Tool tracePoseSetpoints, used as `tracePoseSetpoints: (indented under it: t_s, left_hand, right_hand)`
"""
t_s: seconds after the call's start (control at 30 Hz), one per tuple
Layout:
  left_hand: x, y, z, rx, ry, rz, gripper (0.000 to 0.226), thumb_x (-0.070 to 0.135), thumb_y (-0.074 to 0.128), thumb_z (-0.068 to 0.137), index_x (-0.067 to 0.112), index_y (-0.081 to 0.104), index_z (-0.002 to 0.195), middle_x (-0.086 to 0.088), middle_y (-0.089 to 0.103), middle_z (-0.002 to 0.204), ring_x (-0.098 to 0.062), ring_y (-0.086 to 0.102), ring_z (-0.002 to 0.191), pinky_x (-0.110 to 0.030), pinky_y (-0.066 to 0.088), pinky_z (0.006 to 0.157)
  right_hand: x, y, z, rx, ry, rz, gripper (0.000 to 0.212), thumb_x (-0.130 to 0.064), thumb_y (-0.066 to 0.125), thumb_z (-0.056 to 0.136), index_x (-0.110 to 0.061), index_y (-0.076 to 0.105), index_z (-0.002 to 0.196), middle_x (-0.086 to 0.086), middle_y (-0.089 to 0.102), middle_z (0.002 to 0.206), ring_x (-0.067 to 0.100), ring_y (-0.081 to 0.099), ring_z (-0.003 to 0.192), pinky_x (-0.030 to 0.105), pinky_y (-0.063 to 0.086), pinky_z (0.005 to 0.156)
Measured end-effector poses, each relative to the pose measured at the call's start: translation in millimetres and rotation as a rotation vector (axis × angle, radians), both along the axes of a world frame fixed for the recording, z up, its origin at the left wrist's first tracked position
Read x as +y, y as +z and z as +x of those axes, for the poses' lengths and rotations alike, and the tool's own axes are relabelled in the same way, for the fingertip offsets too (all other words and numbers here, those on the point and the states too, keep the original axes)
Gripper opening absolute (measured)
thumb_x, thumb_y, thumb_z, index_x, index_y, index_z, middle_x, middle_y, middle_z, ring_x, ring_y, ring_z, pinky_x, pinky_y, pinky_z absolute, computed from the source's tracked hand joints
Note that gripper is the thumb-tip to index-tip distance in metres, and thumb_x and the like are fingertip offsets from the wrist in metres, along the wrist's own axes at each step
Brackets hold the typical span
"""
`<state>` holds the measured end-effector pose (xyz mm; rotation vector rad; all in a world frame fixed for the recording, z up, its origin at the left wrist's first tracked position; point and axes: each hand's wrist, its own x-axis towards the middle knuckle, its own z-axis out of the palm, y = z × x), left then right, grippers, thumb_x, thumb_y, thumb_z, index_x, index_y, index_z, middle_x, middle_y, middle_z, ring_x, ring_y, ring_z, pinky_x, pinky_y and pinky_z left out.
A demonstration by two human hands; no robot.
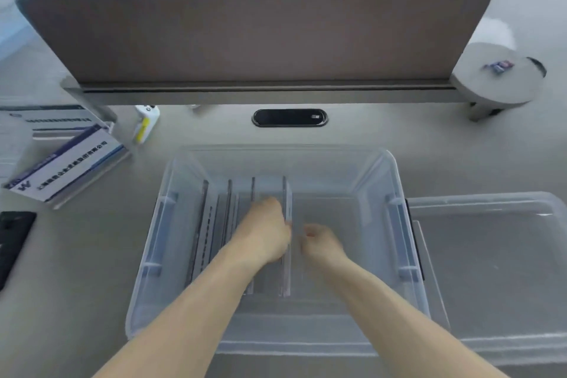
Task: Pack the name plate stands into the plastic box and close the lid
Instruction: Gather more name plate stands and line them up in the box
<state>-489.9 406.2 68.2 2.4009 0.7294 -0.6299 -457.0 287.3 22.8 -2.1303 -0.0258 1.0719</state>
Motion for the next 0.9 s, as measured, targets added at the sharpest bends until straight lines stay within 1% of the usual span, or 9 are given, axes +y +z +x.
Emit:
tracePoseSetpoints:
  t_s: [0.07,0.2,0.3,0.4,0.47,0.57,0.77,0.83,0.9]
  left_hand:
    - [-5.9,-4.7,-1.7,-0.023,-0.03,0.068,0.028,0.028,0.056,0.102,0.007,0.058,0.084,-0.008,0.062,0.075,-0.027,0.068,0.072,-0.03,0.045,0.053]
    - [-6.8,-5.5,-2.2,-0.041,-0.07,0.15,0.033,0.035,0.053,0.103,0.005,0.066,0.099,-0.014,0.073,0.089,-0.028,0.074,0.079,-0.038,0.062,0.07]
    - [0.6,-5.9,-6.1,-0.03,-0.033,0.109,0.031,0.033,0.055,0.103,0.005,0.066,0.095,-0.013,0.073,0.084,-0.023,0.073,0.069,-0.039,0.064,0.068]
    - [8.4,-8.0,-11.3,-0.069,0.097,-0.012,0.029,0.032,0.06,0.1,0.006,0.064,0.088,-0.011,0.072,0.079,-0.025,0.076,0.067,-0.042,0.066,0.063]
    - [9.8,-6.3,-12.7,-0.082,0.105,0.0,0.029,0.032,0.06,0.1,0.007,0.063,0.085,-0.009,0.07,0.077,-0.025,0.075,0.067,-0.04,0.066,0.062]
    - [7.0,-1.4,-12.2,-0.064,0.048,0.111,0.029,0.033,0.059,0.1,0.007,0.064,0.089,-0.009,0.071,0.08,-0.026,0.076,0.071,-0.034,0.063,0.062]
    - [5.8,-1.4,-13.9,-0.069,0.066,0.086,0.027,0.03,0.06,0.1,0.007,0.065,0.087,-0.009,0.072,0.076,-0.025,0.076,0.068,-0.039,0.066,0.066]
    - [5.3,-0.5,-14.2,-0.07,0.065,0.092,0.028,0.031,0.06,0.1,0.01,0.061,0.082,-0.006,0.068,0.072,-0.022,0.074,0.065,-0.035,0.064,0.063]
    - [5.1,3.0,-15.0,-0.066,0.052,0.107,0.031,0.038,0.062,0.098,0.012,0.06,0.08,-0.001,0.063,0.068,-0.019,0.067,0.062,-0.03,0.056,0.057]
  right_hand:
    - [4.5,-7.7,-7.2,0.027,0.006,0.029,0.027,-0.032,0.051,0.09,-0.012,0.069,0.085,0.002,0.063,0.071,0.025,0.06,0.075,0.047,0.057,0.078]
    - [4.0,-20.0,-13.4,0.012,-0.082,0.055,0.026,-0.027,0.047,0.093,-0.006,0.061,0.088,0.014,0.069,0.094,0.025,0.062,0.077,0.033,0.042,0.062]
    - [3.1,-19.5,-16.2,0.055,-0.093,0.077,0.013,-0.018,0.045,0.088,-0.014,0.049,0.076,0.001,0.05,0.072,0.016,0.043,0.065,0.03,0.033,0.061]
    - [2.2,-17.1,-17.4,0.111,-0.059,0.133,0.031,-0.008,0.043,0.093,-0.022,0.066,0.078,-0.015,0.06,0.053,-0.004,0.051,0.048,0.012,0.038,0.051]
    - [2.3,-22.6,-17.5,0.117,-0.03,0.164,0.037,-0.005,0.041,0.095,-0.023,0.071,0.084,-0.02,0.062,0.054,-0.009,0.05,0.043,0.006,0.034,0.045]
    - [2.7,-23.8,-17.9,0.127,-0.018,0.214,0.036,-0.009,0.04,0.092,-0.011,0.072,0.108,-0.007,0.062,0.078,-0.005,0.044,0.049,0.014,0.033,0.049]
    - [-7.4,-17.1,-14.6,0.126,0.023,0.27,0.034,-0.001,0.041,0.1,-0.017,0.072,0.099,-0.022,0.068,0.06,-0.013,0.057,0.048,0.002,0.039,0.047]
    - [-7.2,-17.2,-14.5,0.158,0.036,0.28,0.033,-0.002,0.041,0.1,-0.019,0.07,0.098,-0.02,0.07,0.074,-0.016,0.061,0.055,0.002,0.043,0.05]
    - [-5.9,-12.1,-16.5,0.213,0.009,0.276,0.033,-0.005,0.041,0.1,-0.025,0.066,0.106,-0.017,0.07,0.097,-0.017,0.065,0.081,0.007,0.05,0.066]
